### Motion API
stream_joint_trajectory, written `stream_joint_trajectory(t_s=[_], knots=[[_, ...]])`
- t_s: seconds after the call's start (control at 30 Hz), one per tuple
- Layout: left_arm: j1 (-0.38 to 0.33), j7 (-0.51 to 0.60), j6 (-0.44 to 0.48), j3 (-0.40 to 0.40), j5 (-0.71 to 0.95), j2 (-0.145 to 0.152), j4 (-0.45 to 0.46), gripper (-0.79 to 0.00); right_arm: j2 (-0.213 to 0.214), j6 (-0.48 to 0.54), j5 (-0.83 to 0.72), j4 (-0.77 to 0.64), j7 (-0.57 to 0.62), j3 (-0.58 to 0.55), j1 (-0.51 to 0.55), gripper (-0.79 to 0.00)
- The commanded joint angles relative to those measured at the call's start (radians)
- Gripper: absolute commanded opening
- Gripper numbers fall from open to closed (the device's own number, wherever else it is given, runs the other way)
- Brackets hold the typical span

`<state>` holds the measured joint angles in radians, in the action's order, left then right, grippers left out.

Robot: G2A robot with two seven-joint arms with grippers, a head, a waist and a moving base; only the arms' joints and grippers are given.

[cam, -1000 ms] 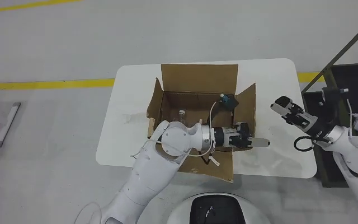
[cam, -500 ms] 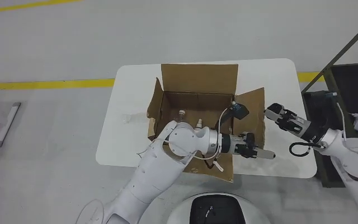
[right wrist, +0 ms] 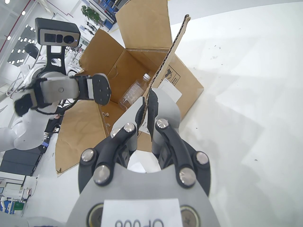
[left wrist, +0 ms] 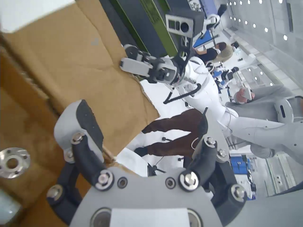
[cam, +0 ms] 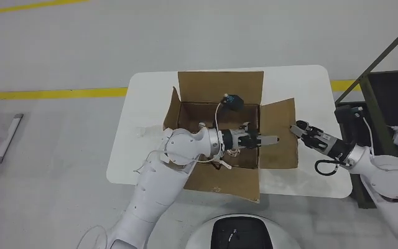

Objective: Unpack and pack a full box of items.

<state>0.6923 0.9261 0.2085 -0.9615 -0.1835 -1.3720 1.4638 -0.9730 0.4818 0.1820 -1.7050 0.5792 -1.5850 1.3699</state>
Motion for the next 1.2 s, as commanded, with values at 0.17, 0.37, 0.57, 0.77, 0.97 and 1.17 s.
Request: stream_joint_trajectory(t_s=[0.17,0.37,0.57,0.77,0.97,1.17], knots=[[0.062,-0.022,-0.068,-0.168,-0.24,0.051,0.102,0.0,0.0,0.008,0.0,0.004,-0.004,0.003,-0.009,-0.785],[0.124,0.002,-0.108,-0.26,-0.408,0.084,0.17,0.0,-0.001,0.015,0.001,0.012,-0.009,0.009,-0.014,-0.785],[0.157,-0.004,-0.126,-0.308,-0.517,0.102,0.2,0.0,-0.001,0.021,0.01,0.022,-0.012,0.014,-0.015,-0.785],[0.169,-0.024,-0.143,-0.348,-0.545,0.112,0.194,0.0,-0.001,0.019,0.014,0.026,-0.012,0.016,-0.015,-0.785],[0.177,-0.029,-0.135,-0.363,-0.581,0.121,0.181,0.0,-0.001,0.016,0.019,0.029,-0.013,0.022,-0.016,-0.785],[0.187,-0.045,-0.142,-0.365,-0.588,0.126,0.181,0.0,0.0,0.015,0.025,0.03,-0.01,0.023,-0.016,-0.785]])
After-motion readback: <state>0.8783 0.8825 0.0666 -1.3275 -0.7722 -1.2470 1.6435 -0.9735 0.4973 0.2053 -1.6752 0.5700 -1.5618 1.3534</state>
